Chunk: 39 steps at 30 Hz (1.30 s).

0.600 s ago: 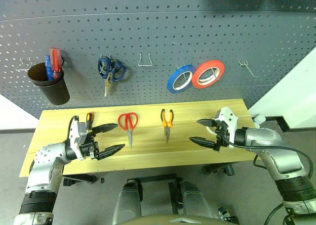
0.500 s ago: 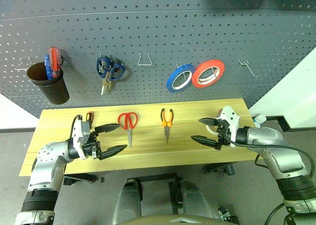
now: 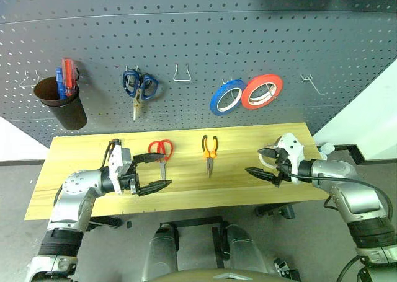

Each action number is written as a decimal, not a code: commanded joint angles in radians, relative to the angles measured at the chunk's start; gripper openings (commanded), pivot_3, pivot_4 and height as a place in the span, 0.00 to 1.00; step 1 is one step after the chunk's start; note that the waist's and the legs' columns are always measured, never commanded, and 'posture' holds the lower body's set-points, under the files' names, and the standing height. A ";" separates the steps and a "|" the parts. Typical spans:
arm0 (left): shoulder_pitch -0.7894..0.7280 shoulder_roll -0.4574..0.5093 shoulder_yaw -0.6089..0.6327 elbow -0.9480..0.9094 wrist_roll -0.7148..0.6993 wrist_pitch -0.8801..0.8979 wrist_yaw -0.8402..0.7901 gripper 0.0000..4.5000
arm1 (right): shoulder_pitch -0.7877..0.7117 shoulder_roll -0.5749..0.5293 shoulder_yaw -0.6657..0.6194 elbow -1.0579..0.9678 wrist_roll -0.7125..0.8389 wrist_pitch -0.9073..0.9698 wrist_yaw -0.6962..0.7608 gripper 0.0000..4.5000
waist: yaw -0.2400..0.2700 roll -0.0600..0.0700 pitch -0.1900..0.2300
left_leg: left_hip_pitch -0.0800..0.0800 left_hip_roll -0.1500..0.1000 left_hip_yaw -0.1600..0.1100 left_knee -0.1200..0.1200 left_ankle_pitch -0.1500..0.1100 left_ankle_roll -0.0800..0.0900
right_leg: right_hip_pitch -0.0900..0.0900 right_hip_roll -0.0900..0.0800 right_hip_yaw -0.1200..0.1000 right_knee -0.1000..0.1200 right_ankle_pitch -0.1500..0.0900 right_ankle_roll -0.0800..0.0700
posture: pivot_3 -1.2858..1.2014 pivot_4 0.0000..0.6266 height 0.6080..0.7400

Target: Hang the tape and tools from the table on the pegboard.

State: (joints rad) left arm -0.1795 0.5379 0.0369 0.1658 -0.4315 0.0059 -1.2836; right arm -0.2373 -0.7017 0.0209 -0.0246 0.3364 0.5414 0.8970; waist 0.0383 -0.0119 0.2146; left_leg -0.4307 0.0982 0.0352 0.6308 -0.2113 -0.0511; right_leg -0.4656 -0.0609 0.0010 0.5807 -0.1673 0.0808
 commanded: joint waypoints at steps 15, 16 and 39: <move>-0.136 -0.050 -0.056 0.151 0.099 -0.018 0.077 1.00 | -0.209 0.030 0.097 0.236 -0.130 0.169 -0.087 1.00 | -0.028 0.000 0.000 | 0.000 0.000 -0.001 0.001 0.000 0.000 | 0.000 0.000 0.000 0.003 0.000 0.000 | 0.51 0.34 1.00; -0.142 -0.050 -0.059 0.158 0.109 -0.029 0.080 1.00 | -0.232 0.039 0.110 0.270 -0.147 0.173 -0.097 1.00 | -0.030 0.000 0.000 | 0.000 0.000 -0.001 0.001 0.000 0.000 | 0.000 0.000 0.000 0.003 0.000 0.000 | 0.51 0.35 1.00; -0.175 -0.031 -0.165 0.031 0.242 0.015 0.148 1.00 | -0.500 0.174 0.216 0.817 -0.370 0.014 -0.157 1.00 | -0.049 -0.007 0.083 | 0.001 -0.001 0.000 0.000 0.000 0.001 | -0.007 0.004 0.008 0.017 -0.003 -0.004 | 0.55 0.57 1.00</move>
State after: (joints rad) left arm -0.3494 0.5093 -0.1195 0.2448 -0.1855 0.0338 -1.1419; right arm -0.7337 -0.5370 0.2292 0.7542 -0.0171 0.5797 0.7348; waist -0.0111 -0.0190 0.2972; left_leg -0.4298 0.0976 0.0348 0.6306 -0.2108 -0.0503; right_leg -0.4731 -0.0571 0.0094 0.5977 -0.1704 0.0770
